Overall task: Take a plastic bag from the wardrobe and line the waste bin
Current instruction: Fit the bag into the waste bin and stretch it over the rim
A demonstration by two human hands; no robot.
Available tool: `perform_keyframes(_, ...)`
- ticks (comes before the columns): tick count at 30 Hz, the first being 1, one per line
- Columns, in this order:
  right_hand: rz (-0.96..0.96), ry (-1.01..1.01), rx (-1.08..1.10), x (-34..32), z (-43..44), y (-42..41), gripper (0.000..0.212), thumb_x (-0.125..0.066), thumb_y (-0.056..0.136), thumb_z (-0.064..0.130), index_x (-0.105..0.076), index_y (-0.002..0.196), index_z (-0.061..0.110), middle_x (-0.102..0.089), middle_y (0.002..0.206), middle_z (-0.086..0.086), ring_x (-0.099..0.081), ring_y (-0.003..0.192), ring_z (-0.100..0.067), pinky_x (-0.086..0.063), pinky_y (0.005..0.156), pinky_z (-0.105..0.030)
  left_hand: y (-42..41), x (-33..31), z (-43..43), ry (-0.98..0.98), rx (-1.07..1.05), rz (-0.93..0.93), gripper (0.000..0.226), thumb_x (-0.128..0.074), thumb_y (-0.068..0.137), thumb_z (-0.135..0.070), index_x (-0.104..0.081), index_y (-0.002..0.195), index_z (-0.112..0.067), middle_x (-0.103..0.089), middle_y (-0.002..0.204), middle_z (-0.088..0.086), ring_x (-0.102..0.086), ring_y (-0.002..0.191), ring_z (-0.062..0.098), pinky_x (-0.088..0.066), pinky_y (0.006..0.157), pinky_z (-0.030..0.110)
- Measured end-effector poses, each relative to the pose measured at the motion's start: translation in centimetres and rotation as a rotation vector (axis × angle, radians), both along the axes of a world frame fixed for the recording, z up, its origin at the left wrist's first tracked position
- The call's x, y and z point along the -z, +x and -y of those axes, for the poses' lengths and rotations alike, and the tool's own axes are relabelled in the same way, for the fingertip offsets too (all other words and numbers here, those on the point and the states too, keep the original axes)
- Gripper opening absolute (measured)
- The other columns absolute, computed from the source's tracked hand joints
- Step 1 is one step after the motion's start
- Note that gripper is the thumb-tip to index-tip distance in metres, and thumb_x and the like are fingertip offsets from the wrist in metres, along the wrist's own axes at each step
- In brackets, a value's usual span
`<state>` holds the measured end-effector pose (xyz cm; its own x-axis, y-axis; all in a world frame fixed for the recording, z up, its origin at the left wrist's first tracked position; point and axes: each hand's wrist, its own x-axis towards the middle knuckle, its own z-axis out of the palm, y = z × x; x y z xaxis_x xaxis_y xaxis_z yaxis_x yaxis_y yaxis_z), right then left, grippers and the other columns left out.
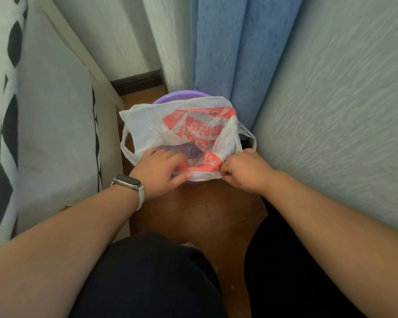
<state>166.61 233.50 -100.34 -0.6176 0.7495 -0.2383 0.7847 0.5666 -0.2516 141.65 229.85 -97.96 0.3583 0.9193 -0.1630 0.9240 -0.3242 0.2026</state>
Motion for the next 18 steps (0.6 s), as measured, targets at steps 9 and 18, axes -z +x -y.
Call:
perform_keyframes(9, -0.223, 0.188, 0.042, -1.4, -0.7, -0.5, 0.039, -0.063, 0.078, 0.051, -0.064, 0.108, 0.028, -0.058, 0.111, 0.006, -0.050, 0.109, -0.020, -0.036, 0.099, -0.044, -0.3, 0.8, -0.4, -0.064, 0.131, -0.011, 0.030, -0.052, 0.096, -0.044, -0.064, 0.119, -0.028, -0.069, 0.109, -0.002, -0.061, 0.097, 0.019, -0.045, 0.083, 0.030)
perform_keyframes(18, -0.205, 0.216, -0.040, 0.8, -2.1, -1.6, 0.012, -0.067, 0.078, 0.022, -0.070, 0.088, 0.017, -0.066, 0.086, -0.002, -0.058, 0.095, -0.027, -0.023, 0.113, -0.045, -1.7, 1.9, -0.8, 0.011, 0.076, -0.043, 0.020, -0.056, 0.090, -0.022, -0.065, 0.108, -0.019, -0.069, 0.106, 0.001, -0.062, 0.102, 0.026, -0.036, 0.090, 0.037)
